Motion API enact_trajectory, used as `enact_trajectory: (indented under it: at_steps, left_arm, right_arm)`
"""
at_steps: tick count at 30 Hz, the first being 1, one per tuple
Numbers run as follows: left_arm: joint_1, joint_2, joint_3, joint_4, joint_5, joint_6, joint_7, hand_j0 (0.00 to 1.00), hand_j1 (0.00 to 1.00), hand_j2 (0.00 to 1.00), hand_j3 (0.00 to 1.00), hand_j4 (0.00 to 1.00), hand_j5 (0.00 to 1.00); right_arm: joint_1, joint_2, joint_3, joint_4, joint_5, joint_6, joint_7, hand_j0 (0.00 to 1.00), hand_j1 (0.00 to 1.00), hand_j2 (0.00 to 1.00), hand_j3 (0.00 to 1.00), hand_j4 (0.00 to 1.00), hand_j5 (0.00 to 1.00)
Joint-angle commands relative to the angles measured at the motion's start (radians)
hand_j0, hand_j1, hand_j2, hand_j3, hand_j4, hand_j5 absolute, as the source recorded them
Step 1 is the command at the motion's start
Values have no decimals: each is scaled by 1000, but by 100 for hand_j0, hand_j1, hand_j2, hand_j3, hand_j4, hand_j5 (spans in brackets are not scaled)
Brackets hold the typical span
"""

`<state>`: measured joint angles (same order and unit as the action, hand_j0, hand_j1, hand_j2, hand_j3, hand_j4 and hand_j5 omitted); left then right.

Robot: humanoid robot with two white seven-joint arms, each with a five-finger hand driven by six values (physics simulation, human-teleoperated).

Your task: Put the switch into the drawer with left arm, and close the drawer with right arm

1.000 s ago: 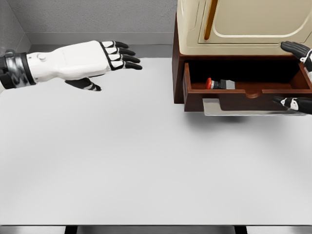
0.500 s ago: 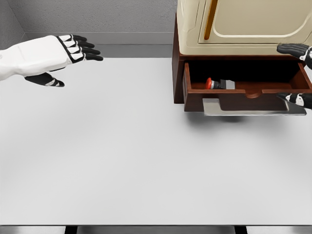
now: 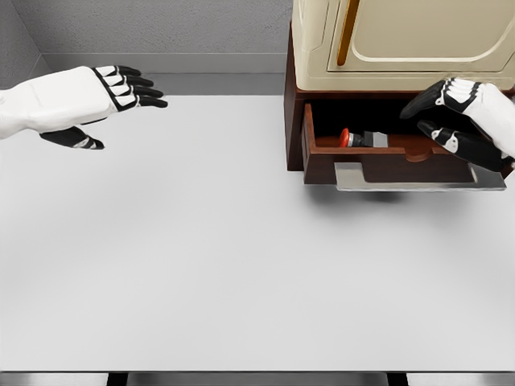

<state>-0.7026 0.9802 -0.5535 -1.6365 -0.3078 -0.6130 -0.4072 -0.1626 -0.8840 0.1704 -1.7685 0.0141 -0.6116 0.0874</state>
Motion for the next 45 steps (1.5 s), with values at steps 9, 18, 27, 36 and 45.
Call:
enact_trajectory:
  at_steps: [9,18,27,36,45]
  left_arm:
    - [-2,11,9,0,15,2,1,100,100,100,100,100,100]
    - [0,11,17,-2,15,2,1,100,100,100,100,100,100]
    - [-2,12,18,0,15,2,1,100,100,100,100,100,100]
    - [-2,17,24,-2,15,2,2,100,100,100,100,100,100]
    - [0,17,30,-2,15,2,2,100,100,100,100,100,100]
  right_arm:
    - [-11,8,58,-2,6,1,-1,51,51,51,51,51,51]
    - [-37,14,198,0,6,1,-1,54,54,54,54,54,54]
    - [-35,13,242,-2,14,1,0,54,54,54,54,54,54]
    - [-32,8,299,7,18,1,0,54,54,54,54,54,54]
    - [-89,16,301,83,9,1,-3,53,53,53,53,53,53]
